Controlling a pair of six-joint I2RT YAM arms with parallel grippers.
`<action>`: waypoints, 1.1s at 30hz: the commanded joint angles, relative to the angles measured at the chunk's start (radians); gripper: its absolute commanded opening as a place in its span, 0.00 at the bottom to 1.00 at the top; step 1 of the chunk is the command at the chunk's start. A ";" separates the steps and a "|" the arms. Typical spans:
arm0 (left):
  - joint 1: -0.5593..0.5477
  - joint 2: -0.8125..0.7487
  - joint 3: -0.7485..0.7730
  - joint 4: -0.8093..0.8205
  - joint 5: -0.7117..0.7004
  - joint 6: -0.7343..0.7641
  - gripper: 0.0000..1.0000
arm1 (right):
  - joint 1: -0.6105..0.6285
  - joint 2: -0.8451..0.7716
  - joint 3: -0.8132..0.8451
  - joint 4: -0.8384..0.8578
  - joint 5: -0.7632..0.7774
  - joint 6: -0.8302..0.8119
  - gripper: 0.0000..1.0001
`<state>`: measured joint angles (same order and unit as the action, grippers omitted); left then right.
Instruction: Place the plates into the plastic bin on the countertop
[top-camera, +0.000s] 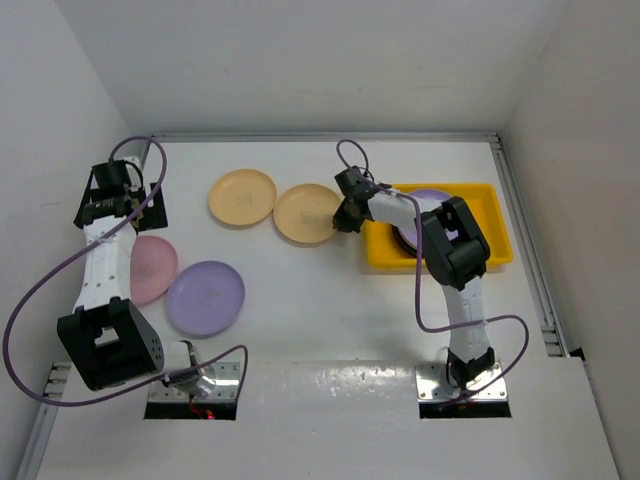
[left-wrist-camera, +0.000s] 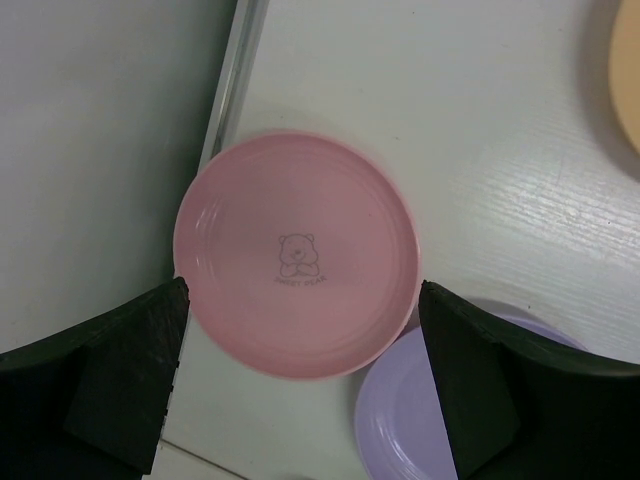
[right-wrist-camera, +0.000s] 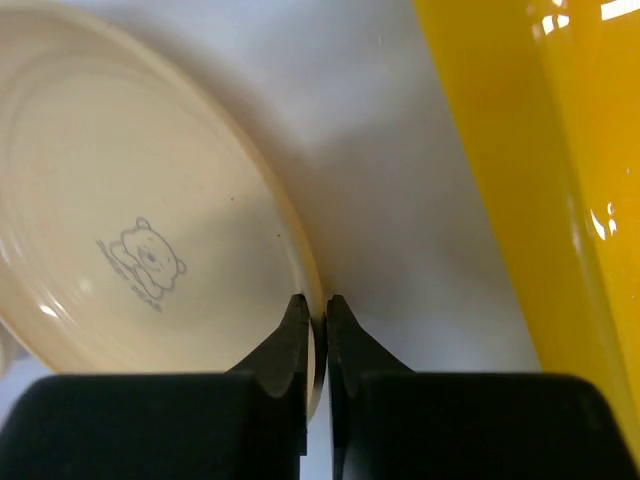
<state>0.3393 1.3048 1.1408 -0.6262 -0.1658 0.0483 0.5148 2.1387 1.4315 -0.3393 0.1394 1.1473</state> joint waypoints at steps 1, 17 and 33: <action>-0.002 -0.032 0.011 0.022 -0.009 -0.021 0.97 | -0.002 0.027 0.032 -0.052 0.071 0.022 0.00; 0.040 0.053 0.077 0.022 0.126 -0.030 0.97 | -0.359 -0.574 -0.210 -0.119 -0.061 -0.314 0.00; 0.058 0.096 0.103 0.022 0.259 -0.048 0.91 | -0.786 -0.658 -0.468 -0.030 -0.250 -0.431 0.00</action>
<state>0.3817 1.4170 1.2182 -0.6201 0.0696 0.0135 -0.2661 1.4811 0.9737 -0.4385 -0.0433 0.7418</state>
